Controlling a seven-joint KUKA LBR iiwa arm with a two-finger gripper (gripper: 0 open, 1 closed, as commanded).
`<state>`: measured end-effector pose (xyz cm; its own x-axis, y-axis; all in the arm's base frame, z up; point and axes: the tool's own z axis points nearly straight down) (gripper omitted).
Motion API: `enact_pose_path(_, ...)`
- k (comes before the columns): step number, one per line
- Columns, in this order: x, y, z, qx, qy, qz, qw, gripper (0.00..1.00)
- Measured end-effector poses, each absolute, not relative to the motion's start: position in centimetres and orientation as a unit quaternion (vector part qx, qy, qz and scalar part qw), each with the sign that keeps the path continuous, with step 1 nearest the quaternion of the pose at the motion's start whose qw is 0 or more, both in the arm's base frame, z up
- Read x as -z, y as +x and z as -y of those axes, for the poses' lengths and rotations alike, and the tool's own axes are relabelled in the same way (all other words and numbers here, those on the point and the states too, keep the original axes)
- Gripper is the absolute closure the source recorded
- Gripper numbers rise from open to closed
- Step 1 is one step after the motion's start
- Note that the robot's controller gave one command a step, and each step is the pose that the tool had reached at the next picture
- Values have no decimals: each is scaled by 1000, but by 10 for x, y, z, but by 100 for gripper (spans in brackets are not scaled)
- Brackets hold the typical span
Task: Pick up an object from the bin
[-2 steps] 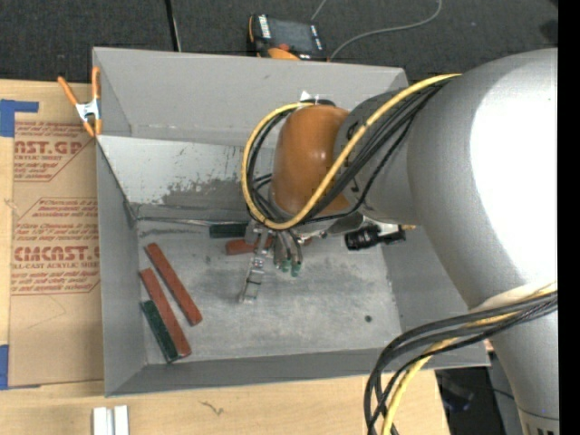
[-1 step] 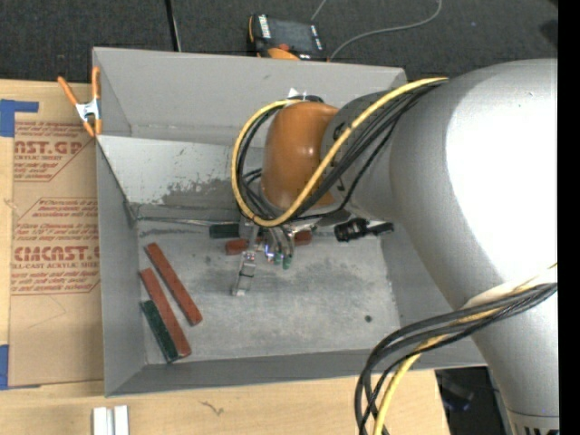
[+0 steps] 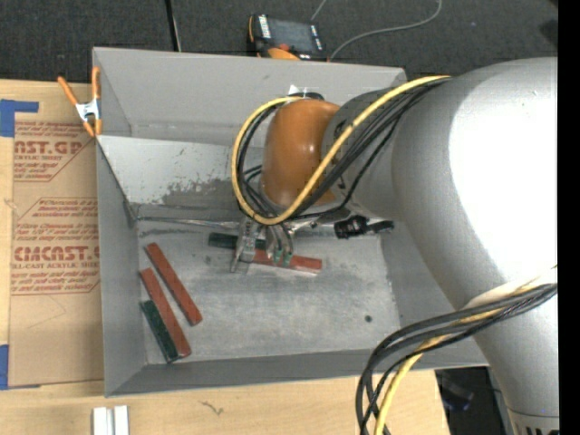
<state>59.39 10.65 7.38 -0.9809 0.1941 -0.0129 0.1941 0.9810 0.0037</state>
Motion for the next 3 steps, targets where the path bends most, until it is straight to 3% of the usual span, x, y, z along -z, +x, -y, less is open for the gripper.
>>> enact_pose_path(1, -98, 561, -58, 1, 97, -995, 0, 100)
enact_pose_path(2, -83, 497, -68, 0, 68, -998, -4, 100)
enact_pose_path(3, -85, 500, -68, 0, 69, -998, -1, 0)
